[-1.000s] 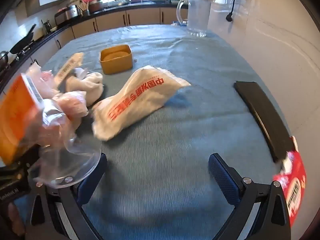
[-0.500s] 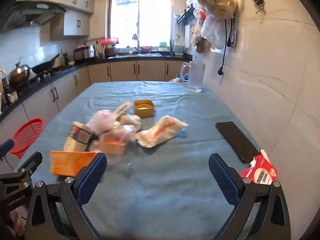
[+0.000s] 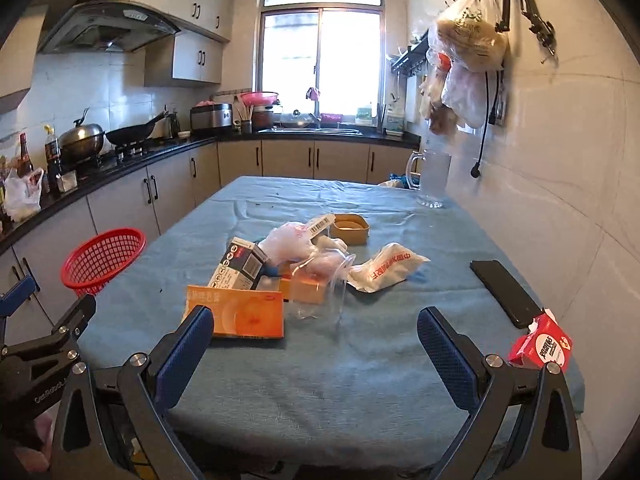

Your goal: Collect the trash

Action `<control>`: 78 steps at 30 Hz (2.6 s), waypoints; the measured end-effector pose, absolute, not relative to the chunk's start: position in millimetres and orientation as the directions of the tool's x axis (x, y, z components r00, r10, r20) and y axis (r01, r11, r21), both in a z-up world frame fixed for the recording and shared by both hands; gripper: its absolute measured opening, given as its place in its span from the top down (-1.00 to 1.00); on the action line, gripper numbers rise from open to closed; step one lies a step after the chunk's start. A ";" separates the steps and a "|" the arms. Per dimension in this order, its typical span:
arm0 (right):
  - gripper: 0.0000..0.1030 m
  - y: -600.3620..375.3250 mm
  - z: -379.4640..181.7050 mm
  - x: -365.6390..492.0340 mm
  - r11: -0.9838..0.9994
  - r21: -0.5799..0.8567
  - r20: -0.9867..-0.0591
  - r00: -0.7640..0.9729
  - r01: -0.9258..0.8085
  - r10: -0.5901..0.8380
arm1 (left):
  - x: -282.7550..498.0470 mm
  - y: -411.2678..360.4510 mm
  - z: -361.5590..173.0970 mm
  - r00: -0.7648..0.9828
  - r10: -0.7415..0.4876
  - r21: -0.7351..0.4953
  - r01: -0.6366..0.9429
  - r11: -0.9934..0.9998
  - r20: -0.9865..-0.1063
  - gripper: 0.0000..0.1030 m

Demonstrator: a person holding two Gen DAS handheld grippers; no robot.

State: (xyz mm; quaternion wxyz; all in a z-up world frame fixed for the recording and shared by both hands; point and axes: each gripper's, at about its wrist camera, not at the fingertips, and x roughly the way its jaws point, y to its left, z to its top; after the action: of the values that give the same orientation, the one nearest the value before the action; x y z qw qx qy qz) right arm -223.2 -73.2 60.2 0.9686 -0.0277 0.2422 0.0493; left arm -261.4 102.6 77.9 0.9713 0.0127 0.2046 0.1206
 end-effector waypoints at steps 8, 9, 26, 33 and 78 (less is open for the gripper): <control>-1.00 -69.0 52.6 -223.2 0.991 -0.051 -0.483 0.872 -0.122 0.082 | -257.7 101.9 68.6 0.876 0.246 0.085 -0.232 0.969 -0.415 -1.00; -1.00 -69.1 52.1 -223.5 0.991 -0.053 -0.482 0.872 -0.121 0.081 | -257.6 103.2 68.4 0.877 0.245 0.086 -0.230 0.969 -0.414 -1.00; -1.00 -68.4 46.5 -222.7 0.991 -0.054 -0.494 0.866 -0.124 0.081 | -255.3 104.5 60.7 0.874 0.237 0.093 -0.218 0.972 -0.424 -1.00; -1.00 -67.8 44.8 -222.0 0.990 -0.056 -0.501 0.861 -0.127 0.082 | -255.1 104.5 59.0 0.873 0.237 0.099 -0.216 0.971 -0.425 -1.00; -0.81 -171.7 33.2 -188.9 0.954 0.288 -0.583 0.776 -0.082 0.242 | -132.4 97.7 53.2 0.671 -0.362 -0.235 0.277 0.932 -0.647 -0.88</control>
State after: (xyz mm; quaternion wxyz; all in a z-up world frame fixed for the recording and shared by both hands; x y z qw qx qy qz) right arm -188.9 -171.7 33.2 0.9341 0.1240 0.3234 0.0867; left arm -132.4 97.7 53.2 0.9122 -0.0586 0.3658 -0.1752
